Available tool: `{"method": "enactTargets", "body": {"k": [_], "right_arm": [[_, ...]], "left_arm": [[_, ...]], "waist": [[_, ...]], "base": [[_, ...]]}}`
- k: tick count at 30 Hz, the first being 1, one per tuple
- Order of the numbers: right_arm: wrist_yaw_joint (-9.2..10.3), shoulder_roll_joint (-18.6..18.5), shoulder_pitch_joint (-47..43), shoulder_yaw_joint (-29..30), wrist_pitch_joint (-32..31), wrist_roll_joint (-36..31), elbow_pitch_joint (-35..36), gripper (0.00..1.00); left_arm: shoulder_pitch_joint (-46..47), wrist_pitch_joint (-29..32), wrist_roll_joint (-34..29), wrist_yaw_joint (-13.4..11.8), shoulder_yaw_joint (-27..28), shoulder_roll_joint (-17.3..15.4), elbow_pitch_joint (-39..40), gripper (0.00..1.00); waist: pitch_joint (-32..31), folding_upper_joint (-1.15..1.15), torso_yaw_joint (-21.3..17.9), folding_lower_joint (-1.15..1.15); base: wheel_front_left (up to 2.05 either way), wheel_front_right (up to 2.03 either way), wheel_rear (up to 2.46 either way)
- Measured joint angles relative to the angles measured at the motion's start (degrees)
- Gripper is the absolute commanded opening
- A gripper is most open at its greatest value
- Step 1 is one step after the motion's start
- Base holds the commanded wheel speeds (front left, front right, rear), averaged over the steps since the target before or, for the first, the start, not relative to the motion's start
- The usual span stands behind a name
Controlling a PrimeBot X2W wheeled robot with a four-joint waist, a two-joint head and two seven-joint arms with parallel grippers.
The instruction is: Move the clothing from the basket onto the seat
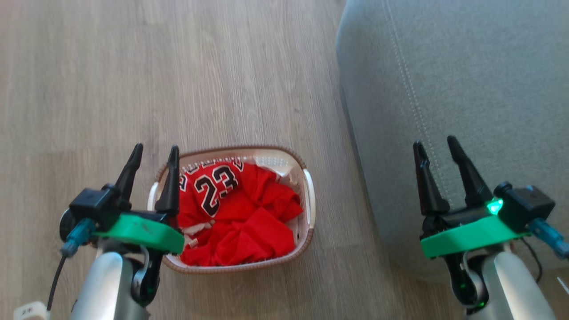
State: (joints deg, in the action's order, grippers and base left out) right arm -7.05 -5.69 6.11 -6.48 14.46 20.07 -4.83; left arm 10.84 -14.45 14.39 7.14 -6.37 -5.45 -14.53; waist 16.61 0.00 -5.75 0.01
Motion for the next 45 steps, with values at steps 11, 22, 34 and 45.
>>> {"method": "enactTargets", "body": {"k": [11, 22, 34, 45], "right_arm": [[-0.01, 0.45, 3.08, 1.05, 0.01, -2.03, 5.02, 1.0], [-0.01, 1.33, 7.36, 2.77, 0.02, -2.76, 9.2, 1.0], [-0.02, 1.75, 12.16, 2.65, 0.18, -3.19, 12.27, 1.0], [-0.02, 1.91, 14.67, 1.24, 0.18, -3.9, 15.84, 1.0]], "left_arm": [[6.66, 0.0, -0.1, 0.0, -2.75, -0.21, -8.01, 1.0], [17.8, 0.85, -0.09, 0.0, -5.65, -1.67, -23.28, 1.0], [32.06, 2.71, 3.1, 0.0, -10.23, -1.49, -41.58, 1.0], [42.28, 4.38, 4.64, 0.0, -15.14, -2.93, -52.04, 1.0]], "waist": [[6.75, 0.0, -0.9, 0.0], [15.63, 0.0, -1.87, 0.01], [24.45, 0.0, -2.86, 0.0], [30.47, 0.0, -5.43, 0.0]], "base": [[0.0, 0.0, 0.0], [0.0, 0.0, 0.0], [0.0, 0.0, 0.0], [0.0, 0.0, 0.0]]}}
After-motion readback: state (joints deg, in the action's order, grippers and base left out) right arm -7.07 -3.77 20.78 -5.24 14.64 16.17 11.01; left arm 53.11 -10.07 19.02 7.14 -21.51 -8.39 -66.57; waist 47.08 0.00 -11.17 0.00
